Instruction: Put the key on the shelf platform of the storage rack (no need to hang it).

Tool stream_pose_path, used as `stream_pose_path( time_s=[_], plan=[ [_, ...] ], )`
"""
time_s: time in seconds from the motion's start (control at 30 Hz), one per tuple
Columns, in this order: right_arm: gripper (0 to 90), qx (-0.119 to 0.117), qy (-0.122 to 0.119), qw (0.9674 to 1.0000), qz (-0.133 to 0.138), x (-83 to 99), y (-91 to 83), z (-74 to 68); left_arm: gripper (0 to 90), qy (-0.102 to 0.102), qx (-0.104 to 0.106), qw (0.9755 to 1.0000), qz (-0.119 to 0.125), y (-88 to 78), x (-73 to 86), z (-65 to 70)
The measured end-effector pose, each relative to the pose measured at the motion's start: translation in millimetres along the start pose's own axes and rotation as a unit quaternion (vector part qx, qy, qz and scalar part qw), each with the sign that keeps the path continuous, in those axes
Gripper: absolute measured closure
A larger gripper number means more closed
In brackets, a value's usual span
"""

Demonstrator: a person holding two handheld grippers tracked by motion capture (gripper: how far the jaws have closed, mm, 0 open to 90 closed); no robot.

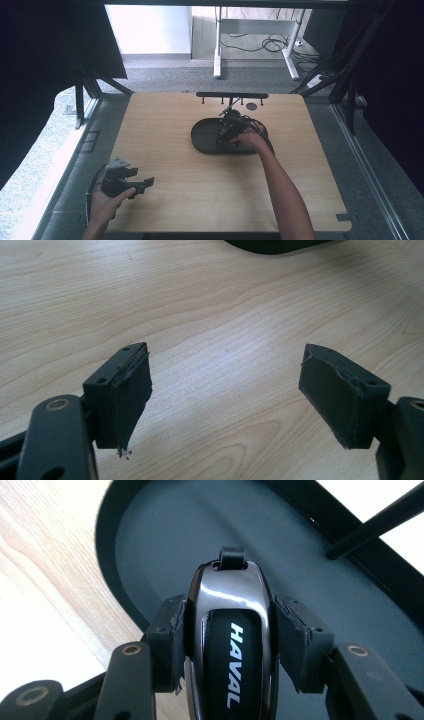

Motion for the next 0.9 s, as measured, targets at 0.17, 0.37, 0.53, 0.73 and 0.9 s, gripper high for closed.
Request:
stream_pose_path(
  time_s=[0.17, 0.37, 0.53, 0.73, 0.9],
  plan=[
    [48.6, 0.013, -0.010, 0.9997, -0.018, 7.3, 9.4, 4.4, 21.2, 0.001, 0.000, 1.0000, -0.001, 0.4, 0.3, 0.4],
    [48.5, 0.013, -0.006, 0.9996, -0.025, 13.7, 16.3, 6.7, 21.2, 0.002, 0.001, 1.0000, -0.004, 1.9, 1.2, 1.1],
    [48.4, 0.020, -0.004, 0.9993, -0.031, 19.7, 22.3, 10.7, 21.2, 0.004, 0.001, 1.0000, -0.007, 2.7, 1.9, 2.0],
    [48.3, 0.025, -0.002, 0.9986, -0.046, 29.8, 32.6, 13.1, 21.2, 0.004, 0.000, 1.0000, -0.007, 2.8, 2.0, 1.5],
    [47.9, 0.030, 0.000, 0.9983, -0.051, 34.5, 37.6, 15.5, 21.2, 0.003, 0.000, 1.0000, -0.007, 3.4, 2.2, 1.4]
  ],
)
Point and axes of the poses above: each handheld gripper's, and its own axes: y roughly forward along the jaws, x roughly out of its underside, z roughly to its right, the point moved 9 cm from there along y, roughly forward along the jaws, and after that the axes turned 13 degrees about -y, right-handed, at the moved point
